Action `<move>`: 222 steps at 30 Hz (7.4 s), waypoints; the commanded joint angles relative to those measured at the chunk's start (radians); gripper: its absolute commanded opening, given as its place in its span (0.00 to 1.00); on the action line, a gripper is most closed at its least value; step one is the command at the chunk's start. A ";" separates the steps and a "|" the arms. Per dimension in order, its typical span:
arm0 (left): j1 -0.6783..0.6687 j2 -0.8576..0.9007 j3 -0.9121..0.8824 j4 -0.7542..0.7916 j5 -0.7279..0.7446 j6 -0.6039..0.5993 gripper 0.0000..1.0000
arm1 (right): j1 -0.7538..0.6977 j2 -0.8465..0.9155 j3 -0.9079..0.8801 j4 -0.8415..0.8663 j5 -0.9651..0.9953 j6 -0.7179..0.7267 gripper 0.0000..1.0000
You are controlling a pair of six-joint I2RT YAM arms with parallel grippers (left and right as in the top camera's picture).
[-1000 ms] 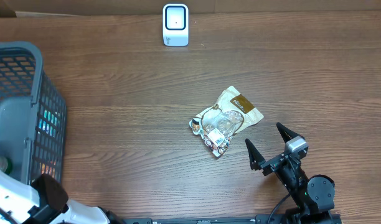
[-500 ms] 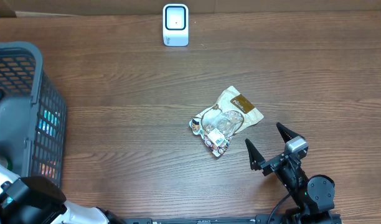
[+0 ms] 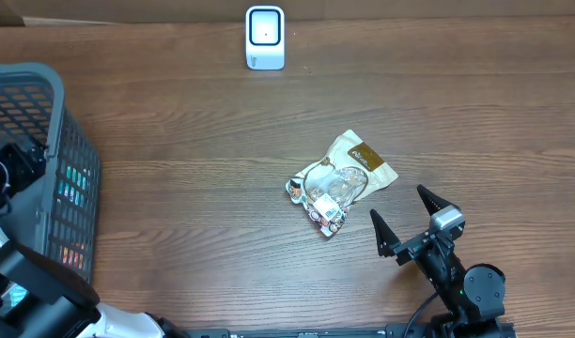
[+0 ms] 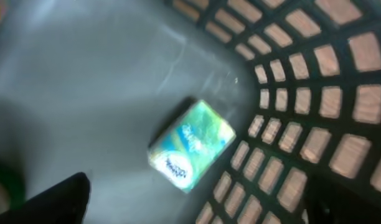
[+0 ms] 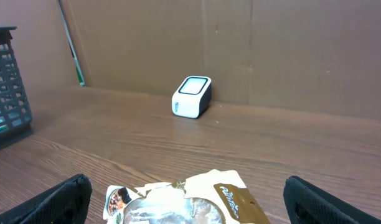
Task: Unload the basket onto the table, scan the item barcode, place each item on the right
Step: 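Reach the left gripper back into the basket and grasp the green box, then carry the green box out with the left gripper and release it on the table, then reach the left gripper into the basket and grasp the orange packet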
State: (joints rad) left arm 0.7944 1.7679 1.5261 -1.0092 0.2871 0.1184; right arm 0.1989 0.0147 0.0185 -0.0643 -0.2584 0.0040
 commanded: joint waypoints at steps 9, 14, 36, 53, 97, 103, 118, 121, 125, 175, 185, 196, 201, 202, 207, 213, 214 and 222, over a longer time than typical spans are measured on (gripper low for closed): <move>0.002 -0.006 -0.304 0.305 0.027 0.061 0.76 | 0.004 -0.012 -0.011 0.005 0.002 0.004 1.00; 0.002 -0.005 -0.368 0.372 -0.009 0.061 0.72 | 0.004 -0.012 -0.011 0.005 0.002 0.004 1.00; 0.004 -0.042 -0.327 0.336 0.012 -0.148 0.04 | 0.004 -0.012 -0.011 0.005 0.002 0.004 1.00; 0.003 -0.258 0.078 0.110 -0.003 -0.224 0.25 | 0.004 -0.012 -0.011 0.005 0.002 0.004 1.00; 0.009 0.278 -0.069 0.047 0.151 0.029 0.04 | 0.004 -0.012 -0.011 0.005 0.002 0.004 1.00; 0.053 0.097 0.045 -0.011 0.147 -0.189 0.04 | 0.004 -0.012 -0.011 0.005 0.002 0.004 1.00; 0.039 -0.463 0.177 0.027 0.141 -0.425 0.04 | 0.004 -0.012 -0.011 0.005 0.002 0.004 1.00; -0.053 -0.512 0.177 0.014 0.296 -0.370 0.04 | 0.004 -0.012 -0.011 0.005 0.002 0.004 1.00; -0.304 -0.523 0.175 -0.084 0.260 -0.297 0.04 | 0.004 -0.012 -0.011 0.005 0.002 0.004 1.00; -0.812 -0.114 0.489 -0.285 0.147 -0.254 0.97 | 0.004 -0.012 -0.011 0.005 0.002 0.004 1.00; -0.251 -0.237 0.636 -0.572 0.016 -0.365 0.86 | 0.004 -0.012 -0.011 0.005 0.002 0.004 1.00; 0.138 -0.237 0.436 -0.586 -0.006 -0.358 0.86 | 0.004 -0.012 -0.011 0.005 0.002 0.004 1.00; 0.135 -0.237 0.235 -0.492 -0.063 -0.365 0.86 | 0.004 -0.012 -0.011 0.005 0.002 0.004 1.00; 0.135 -0.237 0.188 -0.463 -0.068 -0.366 0.86 | 0.004 -0.012 -0.011 0.005 0.002 0.004 1.00; 0.139 -0.237 -0.026 -0.307 -0.116 -0.380 0.85 | 0.004 -0.012 -0.011 0.005 0.002 0.004 1.00; 0.132 -0.237 -0.220 -0.152 -0.140 -0.327 0.81 | 0.004 -0.012 -0.011 0.005 0.002 0.004 1.00; 0.128 -0.237 -0.249 -0.130 -0.142 -0.318 0.80 | 0.004 -0.012 -0.011 0.005 0.002 0.004 1.00; 0.126 -0.237 -0.468 0.024 -0.194 -0.298 0.71 | 0.004 -0.012 -0.011 0.005 0.002 0.004 1.00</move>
State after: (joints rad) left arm 0.9230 1.5429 1.1271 -1.0237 0.1329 -0.2035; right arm 0.1989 0.0139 0.0185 -0.0643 -0.2581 0.0040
